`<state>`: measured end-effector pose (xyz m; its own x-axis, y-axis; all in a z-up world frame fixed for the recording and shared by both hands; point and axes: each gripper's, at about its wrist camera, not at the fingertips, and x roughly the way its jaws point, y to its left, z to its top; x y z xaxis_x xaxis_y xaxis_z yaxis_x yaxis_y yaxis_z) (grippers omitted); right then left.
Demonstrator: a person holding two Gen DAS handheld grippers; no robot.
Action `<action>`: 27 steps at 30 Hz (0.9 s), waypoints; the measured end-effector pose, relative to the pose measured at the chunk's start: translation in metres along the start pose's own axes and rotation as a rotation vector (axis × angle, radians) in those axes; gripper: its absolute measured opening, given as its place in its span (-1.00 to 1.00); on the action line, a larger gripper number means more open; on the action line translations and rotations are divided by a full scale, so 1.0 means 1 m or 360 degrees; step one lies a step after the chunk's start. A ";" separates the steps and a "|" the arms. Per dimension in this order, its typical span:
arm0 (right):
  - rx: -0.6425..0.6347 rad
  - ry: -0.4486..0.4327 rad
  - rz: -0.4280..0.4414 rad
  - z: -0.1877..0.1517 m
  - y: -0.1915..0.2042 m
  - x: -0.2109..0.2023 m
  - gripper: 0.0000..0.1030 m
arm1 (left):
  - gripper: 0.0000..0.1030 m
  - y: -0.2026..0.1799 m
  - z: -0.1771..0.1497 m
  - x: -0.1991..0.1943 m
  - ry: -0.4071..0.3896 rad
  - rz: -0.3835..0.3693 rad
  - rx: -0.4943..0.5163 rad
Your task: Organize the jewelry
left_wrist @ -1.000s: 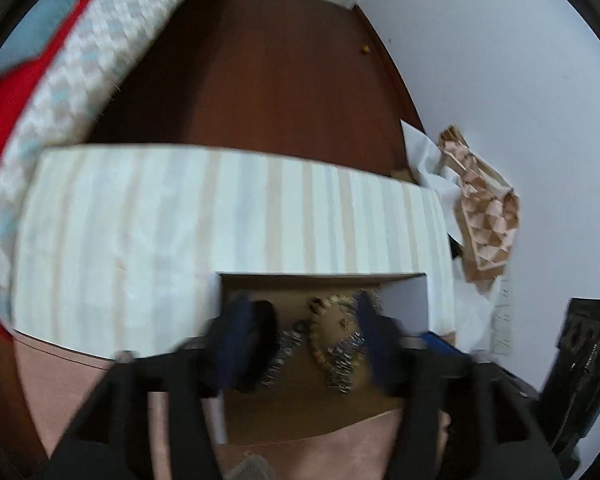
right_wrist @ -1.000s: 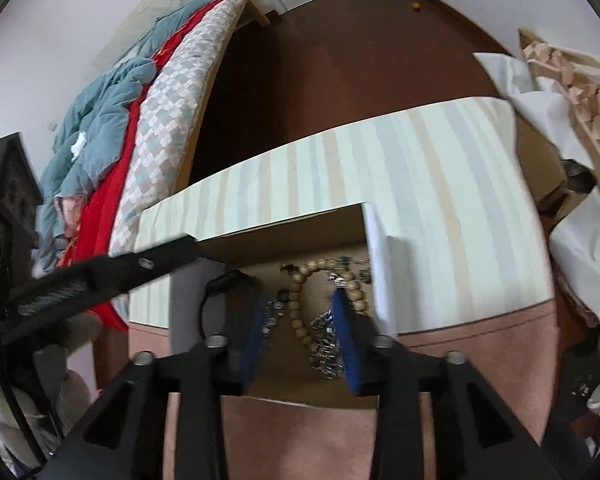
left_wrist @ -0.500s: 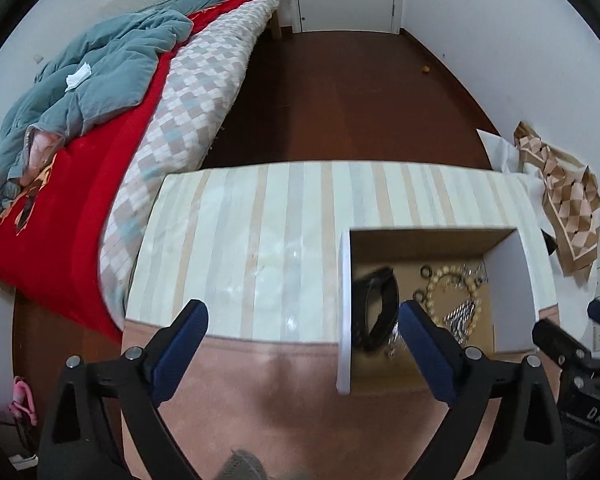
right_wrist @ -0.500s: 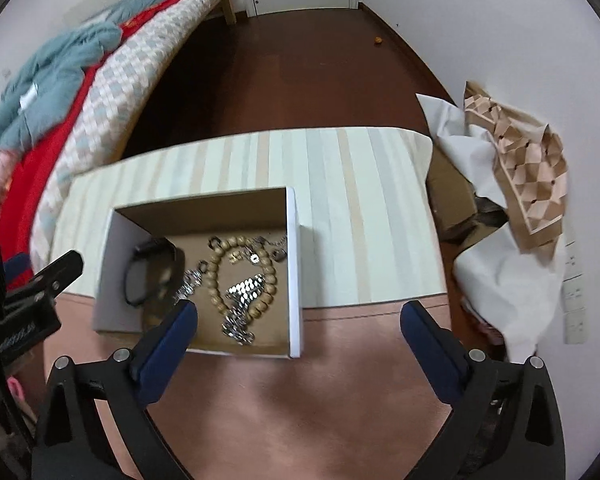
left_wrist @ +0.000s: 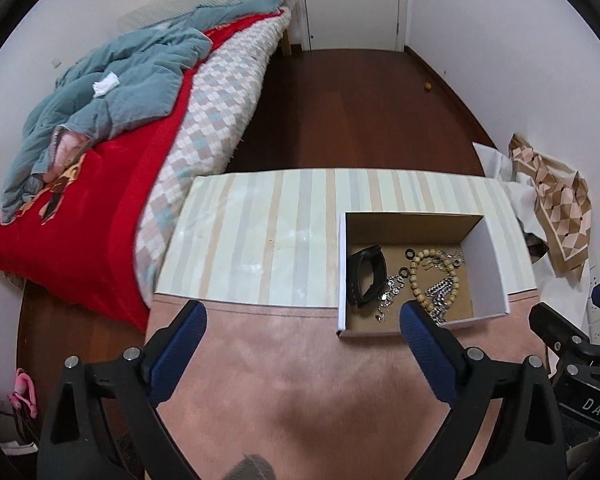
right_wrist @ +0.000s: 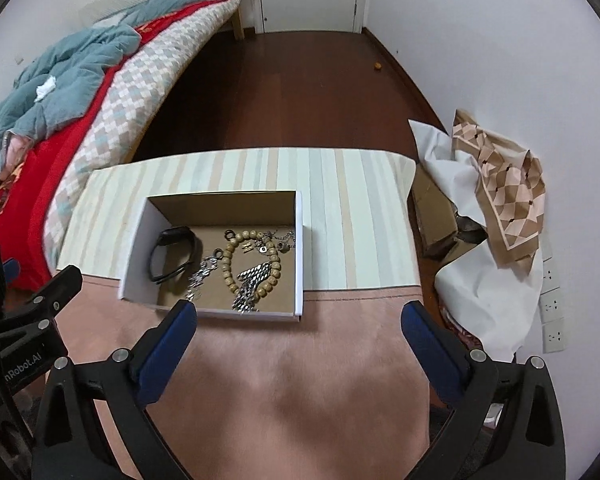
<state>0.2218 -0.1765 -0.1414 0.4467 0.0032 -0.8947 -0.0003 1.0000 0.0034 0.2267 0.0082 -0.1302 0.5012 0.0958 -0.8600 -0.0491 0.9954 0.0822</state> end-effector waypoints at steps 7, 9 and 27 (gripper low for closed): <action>0.0042 -0.0102 0.0003 -0.024 -0.011 -0.061 1.00 | 0.91 0.010 -0.016 -0.062 -0.0099 0.0015 -0.0041; 0.0049 -0.0128 0.0007 -0.033 -0.014 -0.081 1.00 | 0.91 0.010 -0.020 -0.078 -0.0123 -0.0002 -0.0045; 0.0032 -0.0466 0.0044 -0.095 -0.014 -0.262 1.00 | 0.91 0.022 -0.066 -0.219 -0.0299 -0.0142 -0.0089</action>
<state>0.0200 -0.1911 0.0501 0.6861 0.0270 -0.7270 0.0003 0.9993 0.0375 0.0587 0.0089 0.0271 0.6574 0.0112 -0.7534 -0.0428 0.9988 -0.0225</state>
